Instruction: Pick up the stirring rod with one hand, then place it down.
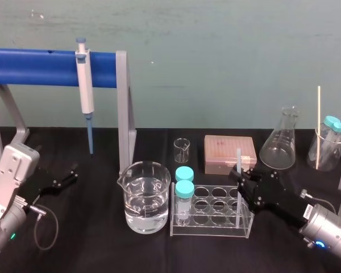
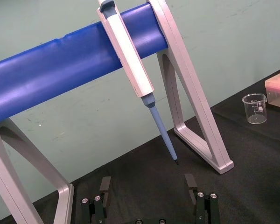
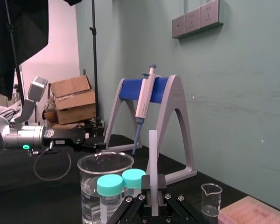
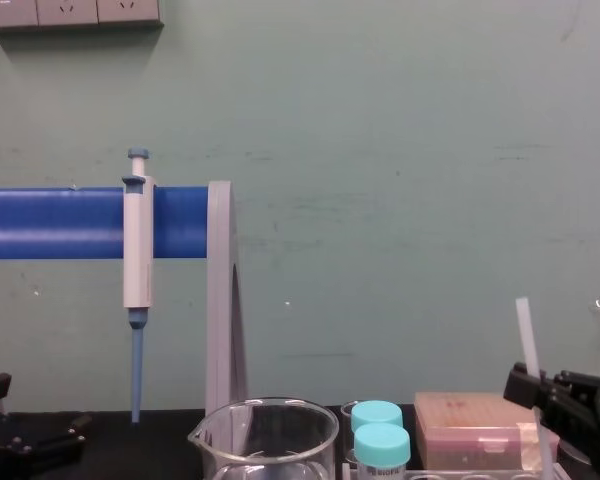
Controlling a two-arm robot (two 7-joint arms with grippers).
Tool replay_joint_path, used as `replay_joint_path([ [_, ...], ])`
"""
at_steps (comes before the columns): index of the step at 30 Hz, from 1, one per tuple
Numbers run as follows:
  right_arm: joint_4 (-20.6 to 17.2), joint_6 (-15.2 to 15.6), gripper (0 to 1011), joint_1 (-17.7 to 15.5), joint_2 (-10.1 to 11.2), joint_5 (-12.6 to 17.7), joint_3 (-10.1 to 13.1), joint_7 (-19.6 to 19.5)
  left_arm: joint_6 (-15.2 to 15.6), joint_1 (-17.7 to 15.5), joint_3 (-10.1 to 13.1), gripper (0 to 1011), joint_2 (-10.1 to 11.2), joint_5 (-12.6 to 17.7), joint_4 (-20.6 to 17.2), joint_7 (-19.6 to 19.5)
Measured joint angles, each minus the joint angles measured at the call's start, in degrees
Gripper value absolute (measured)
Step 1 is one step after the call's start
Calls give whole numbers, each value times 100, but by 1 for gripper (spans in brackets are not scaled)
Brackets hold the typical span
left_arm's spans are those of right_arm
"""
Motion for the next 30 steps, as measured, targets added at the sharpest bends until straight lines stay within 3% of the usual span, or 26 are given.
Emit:
replay_joint_path([
  [19,56,-36,73,13,2,-119,-32,-23,0,0,0,1000,0,0,0,0],
  [30,51,-19,364,10,3,-109,-28,-24,0,0,0,1000,0,0,0,0],
])
